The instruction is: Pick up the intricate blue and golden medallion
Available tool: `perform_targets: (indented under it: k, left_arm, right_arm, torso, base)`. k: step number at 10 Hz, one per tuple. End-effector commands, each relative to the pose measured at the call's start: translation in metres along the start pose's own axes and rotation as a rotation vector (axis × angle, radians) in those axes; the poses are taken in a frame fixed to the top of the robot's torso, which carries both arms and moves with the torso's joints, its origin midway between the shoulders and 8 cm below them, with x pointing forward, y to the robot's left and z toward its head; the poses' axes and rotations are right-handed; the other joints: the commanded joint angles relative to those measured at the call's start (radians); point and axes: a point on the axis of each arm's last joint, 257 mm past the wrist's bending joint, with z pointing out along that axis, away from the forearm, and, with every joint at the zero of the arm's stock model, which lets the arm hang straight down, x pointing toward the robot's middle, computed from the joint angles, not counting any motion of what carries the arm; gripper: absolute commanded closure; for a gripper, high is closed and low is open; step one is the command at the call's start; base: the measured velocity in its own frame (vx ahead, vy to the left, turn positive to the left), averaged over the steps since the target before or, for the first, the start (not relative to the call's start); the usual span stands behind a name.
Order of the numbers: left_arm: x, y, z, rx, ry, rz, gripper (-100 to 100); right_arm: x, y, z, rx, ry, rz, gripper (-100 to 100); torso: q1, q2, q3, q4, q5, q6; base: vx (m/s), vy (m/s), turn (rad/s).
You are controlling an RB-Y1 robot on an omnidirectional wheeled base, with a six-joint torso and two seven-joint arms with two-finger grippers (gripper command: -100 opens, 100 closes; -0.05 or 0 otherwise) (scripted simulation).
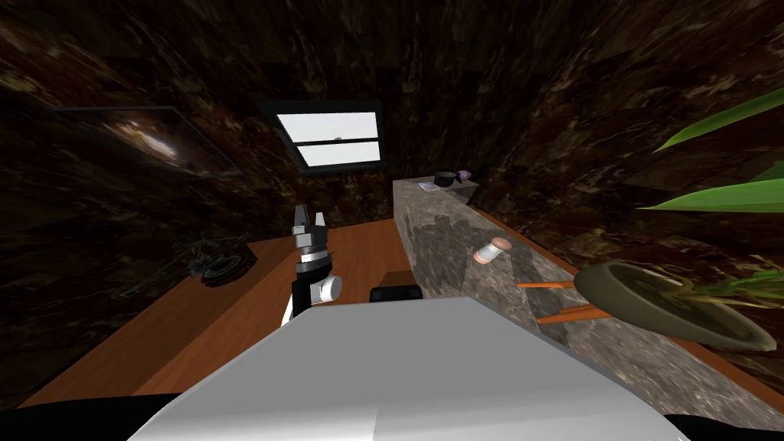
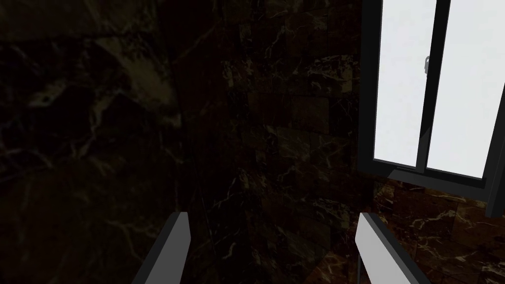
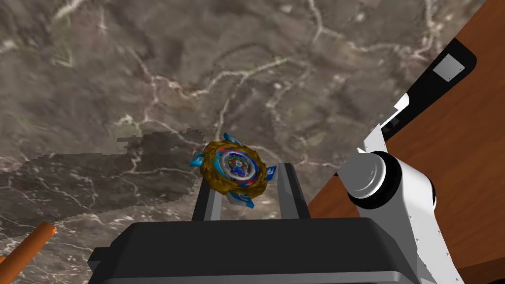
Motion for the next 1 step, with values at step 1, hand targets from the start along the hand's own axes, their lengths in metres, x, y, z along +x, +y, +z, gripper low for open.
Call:
perform_targets:
  k: [1]
  left_arm:
    - [0.0000, 0.0000, 0.0000, 0.000, 0.000, 0.000, 0]
  right_arm:
    - [0.0000, 0.0000, 0.0000, 0.000, 0.000, 0.000, 0]
  torso:
    - [0.000, 0.000, 0.000, 0.000, 0.000, 0.000]
  base:
    - [0.000, 0.000, 0.000]
